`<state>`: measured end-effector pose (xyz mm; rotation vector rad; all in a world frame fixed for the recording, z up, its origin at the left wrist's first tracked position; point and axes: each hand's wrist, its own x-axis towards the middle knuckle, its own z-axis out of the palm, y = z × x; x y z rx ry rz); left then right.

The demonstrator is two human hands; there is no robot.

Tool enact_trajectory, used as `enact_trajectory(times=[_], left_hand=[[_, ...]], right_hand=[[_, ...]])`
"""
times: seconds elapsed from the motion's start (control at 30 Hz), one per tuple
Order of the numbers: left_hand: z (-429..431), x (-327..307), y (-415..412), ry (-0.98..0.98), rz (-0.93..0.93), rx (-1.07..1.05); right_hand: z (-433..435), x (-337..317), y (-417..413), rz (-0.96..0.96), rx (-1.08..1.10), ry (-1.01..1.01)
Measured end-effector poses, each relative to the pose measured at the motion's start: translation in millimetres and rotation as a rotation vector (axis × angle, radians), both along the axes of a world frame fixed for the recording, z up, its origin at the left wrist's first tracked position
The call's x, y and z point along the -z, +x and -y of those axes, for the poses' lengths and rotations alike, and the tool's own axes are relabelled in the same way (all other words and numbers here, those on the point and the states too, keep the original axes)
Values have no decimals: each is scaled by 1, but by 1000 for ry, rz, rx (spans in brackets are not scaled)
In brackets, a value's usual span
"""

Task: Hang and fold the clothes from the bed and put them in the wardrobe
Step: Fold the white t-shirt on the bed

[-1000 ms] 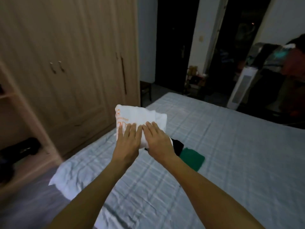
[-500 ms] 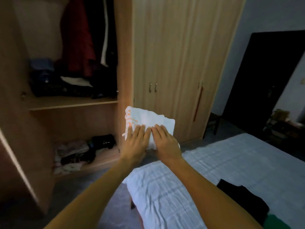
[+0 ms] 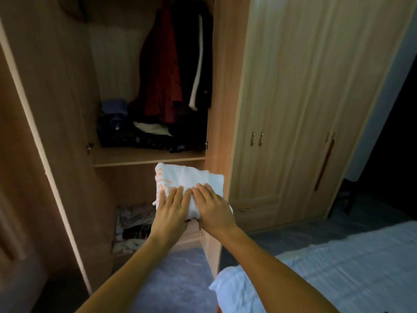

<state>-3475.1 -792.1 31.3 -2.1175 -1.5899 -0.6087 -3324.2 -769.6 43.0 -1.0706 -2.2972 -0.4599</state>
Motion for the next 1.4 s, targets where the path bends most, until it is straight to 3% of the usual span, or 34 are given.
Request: enact_trajectory(times=[0.43, 0.83, 1.4], left_hand=[[-173, -6, -64, -9, 7, -212], [-267, 21, -198, -54, 12, -415], [-432, 50, -383, -75, 128, -337]], right_hand=[[-216, 0, -75, -4, -245, 14], [-333, 23, -222, 29, -427, -54], [-487, 45, -403, 97, -339, -159]])
